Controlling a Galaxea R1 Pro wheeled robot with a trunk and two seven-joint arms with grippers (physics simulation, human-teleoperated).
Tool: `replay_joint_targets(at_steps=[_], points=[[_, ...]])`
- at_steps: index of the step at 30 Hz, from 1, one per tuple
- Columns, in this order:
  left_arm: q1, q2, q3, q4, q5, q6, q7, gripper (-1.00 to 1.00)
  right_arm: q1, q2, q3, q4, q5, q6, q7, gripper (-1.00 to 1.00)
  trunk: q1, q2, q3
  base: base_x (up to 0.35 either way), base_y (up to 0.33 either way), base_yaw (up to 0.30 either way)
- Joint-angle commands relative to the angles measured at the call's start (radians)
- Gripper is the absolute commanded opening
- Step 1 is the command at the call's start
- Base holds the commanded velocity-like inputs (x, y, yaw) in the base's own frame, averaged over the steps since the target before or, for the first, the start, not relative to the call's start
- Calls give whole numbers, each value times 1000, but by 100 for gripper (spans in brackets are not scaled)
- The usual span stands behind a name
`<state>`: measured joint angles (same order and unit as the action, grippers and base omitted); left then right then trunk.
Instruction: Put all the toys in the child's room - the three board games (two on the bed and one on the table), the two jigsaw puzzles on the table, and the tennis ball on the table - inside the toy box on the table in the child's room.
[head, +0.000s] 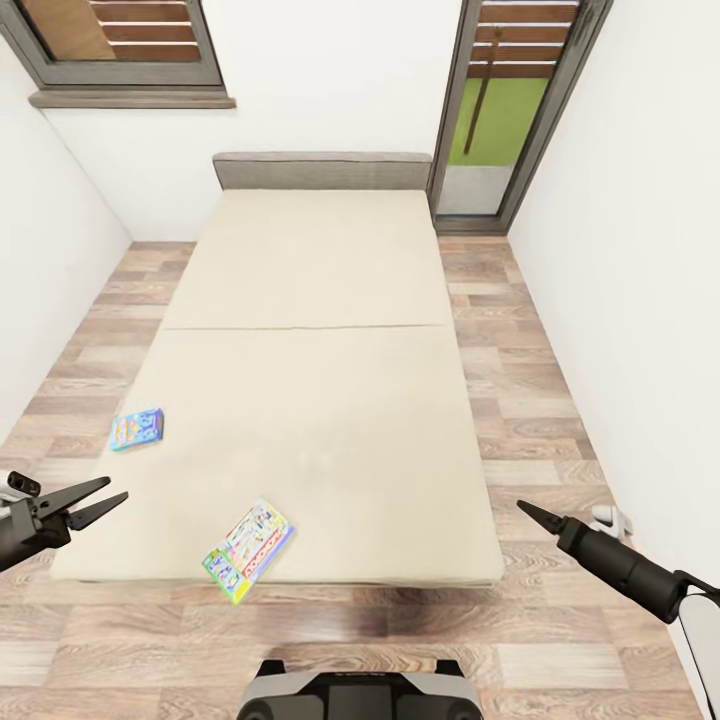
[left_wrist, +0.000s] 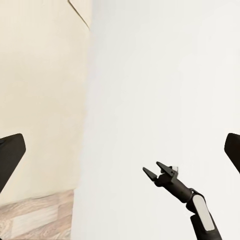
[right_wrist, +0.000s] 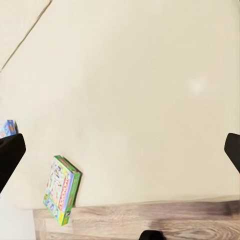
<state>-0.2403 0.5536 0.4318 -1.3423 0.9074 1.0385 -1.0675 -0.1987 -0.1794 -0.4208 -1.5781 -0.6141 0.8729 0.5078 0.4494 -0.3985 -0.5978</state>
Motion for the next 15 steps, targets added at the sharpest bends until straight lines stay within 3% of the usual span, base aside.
replay_joint_targets(at_steps=[1, 11, 15], points=[[-1, 0, 0, 0, -1, 4, -2, 100, -1, 0, -1, 0, 1, 6, 4, 100, 1, -1, 0, 0, 0, 0], [-1, -3, -1, 0, -1, 4, -2, 100, -1, 1, -1, 0, 1, 6, 4, 100, 1, -1, 17, 0, 0, 0], [-1, -15, -1, -2, -1, 4, -2, 100, -1, 1, 0, 0, 4, 5, 3, 100, 1, -1, 24, 0, 0, 0]])
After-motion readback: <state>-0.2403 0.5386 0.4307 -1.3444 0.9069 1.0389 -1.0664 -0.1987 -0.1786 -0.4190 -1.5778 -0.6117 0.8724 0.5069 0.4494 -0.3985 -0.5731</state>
